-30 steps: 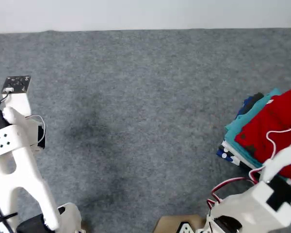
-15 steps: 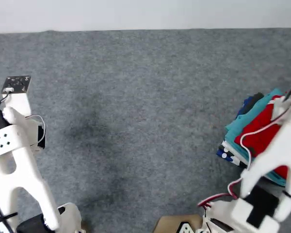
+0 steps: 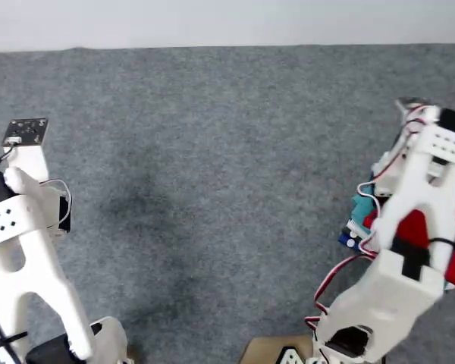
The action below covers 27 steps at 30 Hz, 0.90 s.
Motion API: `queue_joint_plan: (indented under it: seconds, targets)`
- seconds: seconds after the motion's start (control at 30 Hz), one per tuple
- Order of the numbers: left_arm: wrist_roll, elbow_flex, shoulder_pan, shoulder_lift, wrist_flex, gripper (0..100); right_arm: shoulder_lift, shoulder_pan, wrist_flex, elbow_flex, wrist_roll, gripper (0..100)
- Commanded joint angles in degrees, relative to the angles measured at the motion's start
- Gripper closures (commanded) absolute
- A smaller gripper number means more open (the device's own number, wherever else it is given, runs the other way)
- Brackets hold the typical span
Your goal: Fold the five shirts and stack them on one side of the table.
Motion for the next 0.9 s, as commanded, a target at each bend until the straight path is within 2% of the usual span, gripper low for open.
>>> queue_joint_plan:
  seconds: [0.0, 0.33, 0.5, 0.7, 0.87]
  targets:
    - [-0.09, -1.89, 0.53, -1.67, 0.7, 100, -1.89, -2.77, 1.89, -0.79, -2.99, 99.0]
    - [-0.09, -1.98, 0.88, -2.02, 0.79, 100, -20.88, -3.47, 2.24, -0.79, -3.34, 99.0]
    - [1.76, -1.98, 5.36, -5.45, 1.85, 100, -30.55, -4.88, 2.42, 1.32, -3.78, 99.0]
    - [7.47, 1.01, 13.27, -20.04, 1.76, 100, -38.9, -6.2, 2.24, 14.77, -3.87, 99.0]
    - [4.48, 7.08, 14.59, -28.22, 1.41, 100, -45.76, -6.81, -0.66, 27.25, -5.1, 99.0]
